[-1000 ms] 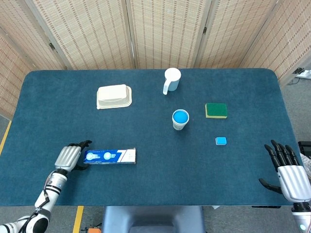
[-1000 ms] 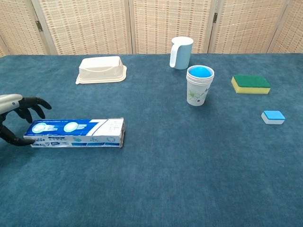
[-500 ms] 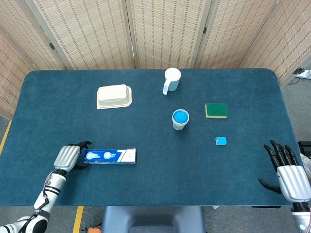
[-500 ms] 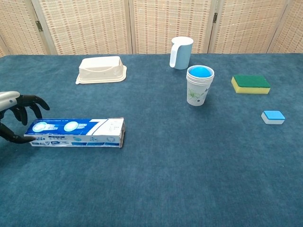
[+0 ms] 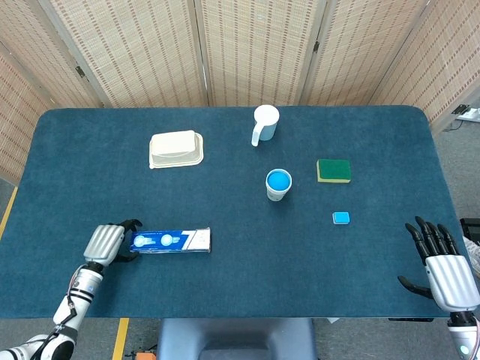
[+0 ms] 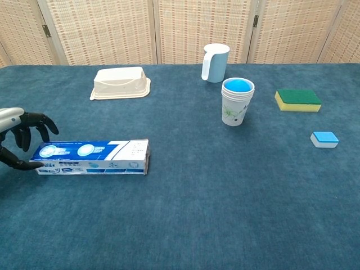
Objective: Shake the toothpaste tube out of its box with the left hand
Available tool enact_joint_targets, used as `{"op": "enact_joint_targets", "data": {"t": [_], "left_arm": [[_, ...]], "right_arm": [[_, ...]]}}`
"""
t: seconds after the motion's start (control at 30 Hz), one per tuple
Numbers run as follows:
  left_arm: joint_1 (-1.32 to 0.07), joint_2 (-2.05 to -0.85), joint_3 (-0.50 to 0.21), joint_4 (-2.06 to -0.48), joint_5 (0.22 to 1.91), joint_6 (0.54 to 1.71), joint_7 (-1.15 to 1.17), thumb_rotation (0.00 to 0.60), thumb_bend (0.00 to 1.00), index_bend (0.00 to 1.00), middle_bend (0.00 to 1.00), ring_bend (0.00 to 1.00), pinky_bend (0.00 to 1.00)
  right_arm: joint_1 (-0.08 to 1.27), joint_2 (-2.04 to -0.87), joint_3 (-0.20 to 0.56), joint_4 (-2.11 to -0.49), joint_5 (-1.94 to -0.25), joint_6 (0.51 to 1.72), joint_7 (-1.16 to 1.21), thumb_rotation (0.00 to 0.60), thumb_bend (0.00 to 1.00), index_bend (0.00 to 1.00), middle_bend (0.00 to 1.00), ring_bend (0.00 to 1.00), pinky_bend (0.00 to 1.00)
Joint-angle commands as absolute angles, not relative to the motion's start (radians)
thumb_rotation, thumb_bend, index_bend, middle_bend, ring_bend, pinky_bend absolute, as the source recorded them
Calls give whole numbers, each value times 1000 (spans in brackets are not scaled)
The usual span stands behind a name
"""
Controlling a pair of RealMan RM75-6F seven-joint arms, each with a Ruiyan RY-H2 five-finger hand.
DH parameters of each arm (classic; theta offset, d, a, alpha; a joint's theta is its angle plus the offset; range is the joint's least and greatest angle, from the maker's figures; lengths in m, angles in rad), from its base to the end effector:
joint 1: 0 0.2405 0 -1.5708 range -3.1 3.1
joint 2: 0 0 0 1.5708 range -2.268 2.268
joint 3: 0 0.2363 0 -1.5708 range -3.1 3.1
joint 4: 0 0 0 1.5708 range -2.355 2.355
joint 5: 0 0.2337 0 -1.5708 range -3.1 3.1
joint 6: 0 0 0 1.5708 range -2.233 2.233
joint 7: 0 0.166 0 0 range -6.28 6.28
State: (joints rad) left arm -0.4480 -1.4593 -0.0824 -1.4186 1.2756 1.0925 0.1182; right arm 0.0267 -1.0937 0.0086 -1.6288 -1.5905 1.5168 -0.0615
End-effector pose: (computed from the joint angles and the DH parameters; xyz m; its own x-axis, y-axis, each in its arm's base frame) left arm -0.2490 0.3030 -0.0089 0.3656 0.2659 0.8920 0.9291 -0.1617 -0.3326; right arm -0.3004 -0.1759 0.1273 0.4639 -0.0317 0.8853 -0.8855 -0.0466 0.4623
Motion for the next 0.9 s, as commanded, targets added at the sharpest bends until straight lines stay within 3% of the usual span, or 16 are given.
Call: {"op": "enact_joint_targets", "data": {"t": [0.03,0.9], "left_arm": [[-448,-1454,-82,-1424,1279,1095,122,600,247,327,450,558,482],[-471,-1342,-99,-1636,1333,1175,381,600,249,363,485,593,519]], "right_arm": [[26,-1093,9,-1628,-1590,1518,-59,600,185,0,0,0,0],[27,-1094,6,-1627,-1595,1518,-60,600,184,0,0,0,0]]}}
